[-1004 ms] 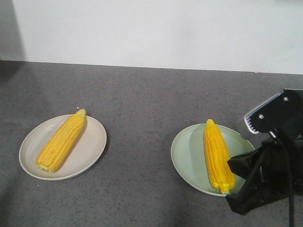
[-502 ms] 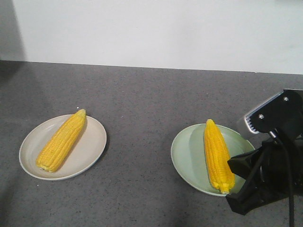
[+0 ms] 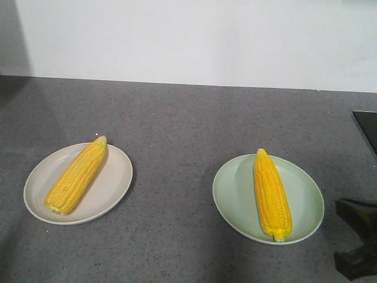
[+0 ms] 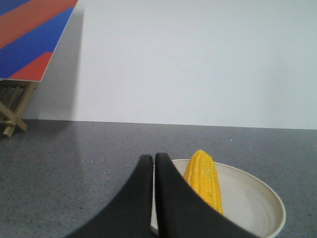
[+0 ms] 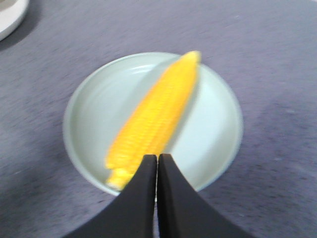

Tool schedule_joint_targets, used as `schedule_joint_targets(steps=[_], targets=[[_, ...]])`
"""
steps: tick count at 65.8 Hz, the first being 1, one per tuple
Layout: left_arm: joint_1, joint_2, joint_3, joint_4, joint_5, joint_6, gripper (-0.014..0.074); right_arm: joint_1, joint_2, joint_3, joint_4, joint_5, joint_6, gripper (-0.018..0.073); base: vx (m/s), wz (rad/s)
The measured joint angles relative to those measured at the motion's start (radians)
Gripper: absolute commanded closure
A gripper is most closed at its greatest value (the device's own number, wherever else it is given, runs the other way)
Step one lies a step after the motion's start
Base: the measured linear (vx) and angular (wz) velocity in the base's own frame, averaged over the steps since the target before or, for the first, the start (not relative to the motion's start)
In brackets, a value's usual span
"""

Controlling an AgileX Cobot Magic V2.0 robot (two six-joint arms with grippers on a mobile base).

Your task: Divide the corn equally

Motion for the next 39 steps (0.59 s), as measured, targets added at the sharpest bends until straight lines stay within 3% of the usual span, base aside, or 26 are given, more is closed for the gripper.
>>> schedule_joint_targets(steps=[22, 39], targets=[[0.0, 0.0, 0.0, 0.0, 0.0, 0.0, 0.0604, -0.246, -0.421, 0.379, 0.0, -0.35, -0.028, 0.056, 0.0, 0.0], [0.0, 0.0, 0.0, 0.0, 0.0, 0.0, 0.0604, -0.287, -0.581, 0.527, 0.003, -0.456, -0.028, 0.056, 0.0, 0.0]])
